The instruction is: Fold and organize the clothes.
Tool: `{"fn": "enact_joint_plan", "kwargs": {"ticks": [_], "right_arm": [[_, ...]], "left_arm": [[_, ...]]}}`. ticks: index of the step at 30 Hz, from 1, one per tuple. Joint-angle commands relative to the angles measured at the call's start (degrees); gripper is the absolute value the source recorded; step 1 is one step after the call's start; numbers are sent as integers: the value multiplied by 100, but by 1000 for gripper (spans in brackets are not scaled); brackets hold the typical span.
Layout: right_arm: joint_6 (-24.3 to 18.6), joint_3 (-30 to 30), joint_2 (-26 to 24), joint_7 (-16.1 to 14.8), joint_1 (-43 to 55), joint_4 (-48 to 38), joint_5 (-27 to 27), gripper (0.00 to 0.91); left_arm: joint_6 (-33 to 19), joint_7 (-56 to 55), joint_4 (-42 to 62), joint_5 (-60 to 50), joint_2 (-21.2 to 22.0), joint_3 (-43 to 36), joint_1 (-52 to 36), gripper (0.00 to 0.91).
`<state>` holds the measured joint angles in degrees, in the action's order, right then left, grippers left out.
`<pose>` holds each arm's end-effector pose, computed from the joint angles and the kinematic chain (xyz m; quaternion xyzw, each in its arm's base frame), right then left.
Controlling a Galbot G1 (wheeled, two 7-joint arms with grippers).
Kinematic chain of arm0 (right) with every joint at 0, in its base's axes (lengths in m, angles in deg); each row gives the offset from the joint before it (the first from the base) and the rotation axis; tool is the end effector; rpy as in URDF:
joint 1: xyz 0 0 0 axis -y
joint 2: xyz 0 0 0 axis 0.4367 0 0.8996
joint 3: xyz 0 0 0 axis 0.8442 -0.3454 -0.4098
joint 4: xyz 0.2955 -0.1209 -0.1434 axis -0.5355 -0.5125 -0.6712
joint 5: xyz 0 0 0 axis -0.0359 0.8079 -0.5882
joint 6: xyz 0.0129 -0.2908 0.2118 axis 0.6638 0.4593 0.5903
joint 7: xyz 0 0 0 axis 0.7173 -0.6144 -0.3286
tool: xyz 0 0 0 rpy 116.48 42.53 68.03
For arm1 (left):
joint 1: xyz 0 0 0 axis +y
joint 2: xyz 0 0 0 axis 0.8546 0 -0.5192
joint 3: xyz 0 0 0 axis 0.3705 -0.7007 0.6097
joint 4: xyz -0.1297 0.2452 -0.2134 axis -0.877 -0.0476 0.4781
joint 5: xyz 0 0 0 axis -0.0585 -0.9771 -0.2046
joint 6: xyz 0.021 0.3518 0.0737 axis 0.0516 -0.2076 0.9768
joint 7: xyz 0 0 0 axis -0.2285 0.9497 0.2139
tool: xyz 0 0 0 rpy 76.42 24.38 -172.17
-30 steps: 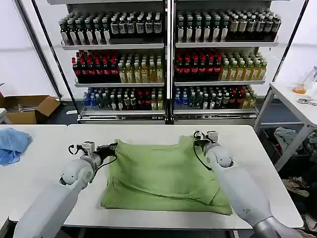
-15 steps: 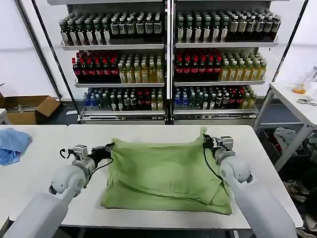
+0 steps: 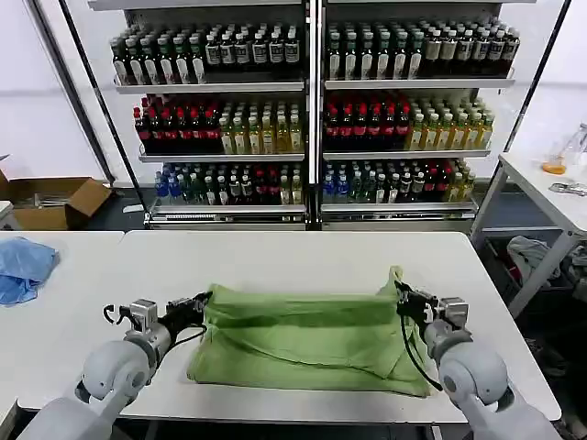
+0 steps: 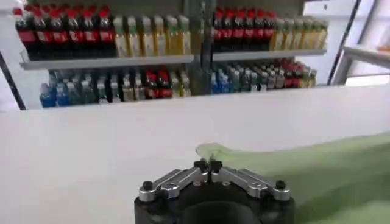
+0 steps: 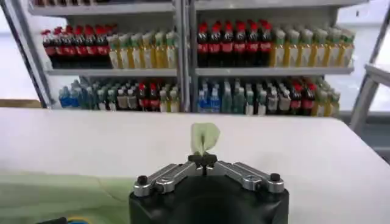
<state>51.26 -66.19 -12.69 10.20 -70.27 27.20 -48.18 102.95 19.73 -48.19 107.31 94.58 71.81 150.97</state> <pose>0.3026 -0.0679 -0.2372 0.0592 -0.9758 0.0036 0.2105 0.3259 0.1008 -0.2605 -0.1405 -0.9574 -0.0220 0.2513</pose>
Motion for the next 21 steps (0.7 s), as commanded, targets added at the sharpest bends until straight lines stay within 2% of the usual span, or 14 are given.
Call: {"fn": "enact_joint_plan", "kwargs": {"ticks": [1,2,3,4,9,15,21], "right_arm": [[110,466,103,73,-1116,513,82,0],[111,416,139,71,-1083,442,124,252],[114,387,170,72,-1047,402,161,907],[115,332,215,60,-988,355,257,907],[99,216,327,26,-858,262,440,907],[-70,427,264,-26,-1188,663,631,907],[-129,659,288,-69,-1565,874,797,907]], "left_arm": [[7,-1,-88,-435,-13,-33,439,40],[0,4,-33,-469,12,-78,405,141],[-1,8,-8,-506,34,-102,384,746],[-5,12,31,-569,52,-139,371,907],[-81,-20,-84,-845,136,-186,469,907],[-455,-671,-516,-1032,313,68,877,907],[-653,-1265,-734,-1117,817,56,1230,907]]}}
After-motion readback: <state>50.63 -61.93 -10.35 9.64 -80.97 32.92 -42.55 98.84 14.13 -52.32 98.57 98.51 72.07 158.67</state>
